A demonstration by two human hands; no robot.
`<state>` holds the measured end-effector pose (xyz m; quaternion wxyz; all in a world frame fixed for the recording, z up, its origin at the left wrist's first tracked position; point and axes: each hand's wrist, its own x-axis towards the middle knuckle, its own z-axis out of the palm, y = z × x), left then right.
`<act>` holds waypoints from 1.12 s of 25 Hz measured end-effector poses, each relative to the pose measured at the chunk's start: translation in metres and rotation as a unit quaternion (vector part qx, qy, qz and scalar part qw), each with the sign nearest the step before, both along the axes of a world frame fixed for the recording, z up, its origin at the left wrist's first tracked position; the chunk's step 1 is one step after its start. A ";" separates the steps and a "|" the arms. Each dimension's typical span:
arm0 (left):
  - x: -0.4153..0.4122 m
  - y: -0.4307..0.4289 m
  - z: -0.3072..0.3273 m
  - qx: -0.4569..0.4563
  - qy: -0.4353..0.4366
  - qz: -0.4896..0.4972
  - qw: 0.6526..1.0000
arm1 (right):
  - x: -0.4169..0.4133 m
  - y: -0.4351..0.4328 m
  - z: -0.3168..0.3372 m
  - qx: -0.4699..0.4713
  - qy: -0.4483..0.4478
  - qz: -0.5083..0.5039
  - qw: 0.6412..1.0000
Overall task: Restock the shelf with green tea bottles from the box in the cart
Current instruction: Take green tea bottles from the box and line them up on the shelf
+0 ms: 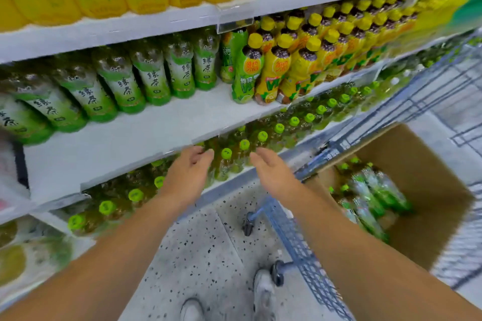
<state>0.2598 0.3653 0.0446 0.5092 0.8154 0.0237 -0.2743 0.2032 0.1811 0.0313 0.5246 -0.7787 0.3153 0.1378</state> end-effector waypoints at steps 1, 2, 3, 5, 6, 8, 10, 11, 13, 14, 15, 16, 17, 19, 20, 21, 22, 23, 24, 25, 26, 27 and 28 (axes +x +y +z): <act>-0.013 0.005 0.006 0.008 0.005 -0.007 1.000 | -0.019 -0.001 0.011 0.003 0.014 -0.006 1.000; -0.024 0.009 0.014 0.017 0.007 -0.014 1.000 | -0.038 -0.002 0.023 0.007 0.021 -0.019 1.000; -0.034 0.010 0.022 0.026 0.012 -0.026 0.999 | -0.053 -0.004 0.033 0.003 0.027 -0.036 0.999; -0.060 0.007 0.041 0.040 0.030 -0.060 0.997 | -0.089 -0.009 0.050 -0.019 0.045 -0.060 0.997; -0.070 0.003 0.047 0.034 0.032 -0.068 0.997 | -0.104 -0.012 0.056 -0.036 0.041 -0.062 0.997; -0.093 -0.011 0.062 0.020 0.041 -0.080 0.996 | -0.132 -0.017 0.068 -0.060 0.040 -0.066 0.995; -0.115 -0.034 0.071 -0.003 0.061 -0.098 0.993 | -0.159 -0.030 0.078 -0.057 0.045 -0.086 0.994; -0.125 -0.047 0.073 -0.012 0.068 -0.104 0.992 | -0.171 -0.039 0.083 -0.051 0.052 -0.095 0.993; -0.149 -0.074 0.077 -0.021 0.079 -0.120 0.989 | -0.198 -0.063 0.086 -0.046 0.059 -0.113 0.991; -0.162 -0.091 0.078 -0.020 0.080 -0.130 0.988 | -0.211 -0.080 0.085 -0.046 0.061 -0.123 0.989; -0.174 -0.109 0.077 -0.018 0.084 -0.137 0.987 | -0.223 -0.096 0.083 -0.045 0.068 -0.132 0.988; -0.185 -0.128 0.075 -0.016 0.091 -0.143 0.985 | -0.232 -0.113 0.080 -0.045 0.070 -0.138 0.987; -0.196 -0.148 0.074 -0.017 0.102 -0.148 0.984 | -0.241 -0.131 0.078 -0.047 0.074 -0.141 0.986; -0.218 -0.192 0.071 -0.017 0.122 -0.144 0.982 | -0.255 -0.171 0.073 -0.052 0.081 -0.130 0.987; -0.227 -0.214 0.068 -0.012 0.131 -0.139 0.982 | -0.259 -0.191 0.070 -0.053 0.086 -0.111 0.989; -0.235 -0.235 0.064 -0.005 0.137 -0.132 0.982 | -0.262 -0.210 0.070 -0.051 0.092 -0.093 0.990; -0.243 -0.255 0.060 0.002 0.145 -0.119 0.982 | -0.264 -0.229 0.070 -0.047 0.101 -0.078 0.991; -0.250 -0.272 0.056 0.011 0.154 -0.107 0.982 | -0.267 -0.245 0.070 -0.038 0.114 -0.067 0.990; -0.257 -0.293 0.051 0.019 0.162 -0.083 0.983 | -0.270 -0.268 0.067 -0.028 0.128 -0.047 0.990; -0.261 -0.309 0.045 0.032 0.170 -0.059 0.983 | -0.272 -0.285 0.064 -0.023 0.142 -0.021 0.989; -0.263 -0.317 0.039 0.046 0.179 -0.039 0.982 | -0.273 -0.295 0.059 -0.022 0.153 -0.001 0.988; -0.265 -0.333 0.031 0.049 0.191 -0.009 0.980 | -0.270 -0.315 0.053 -0.028 0.166 0.024 0.985; -0.267 -0.345 0.022 0.049 0.205 0.011 0.977 | -0.267 -0.329 0.046 -0.037 0.178 0.047 0.982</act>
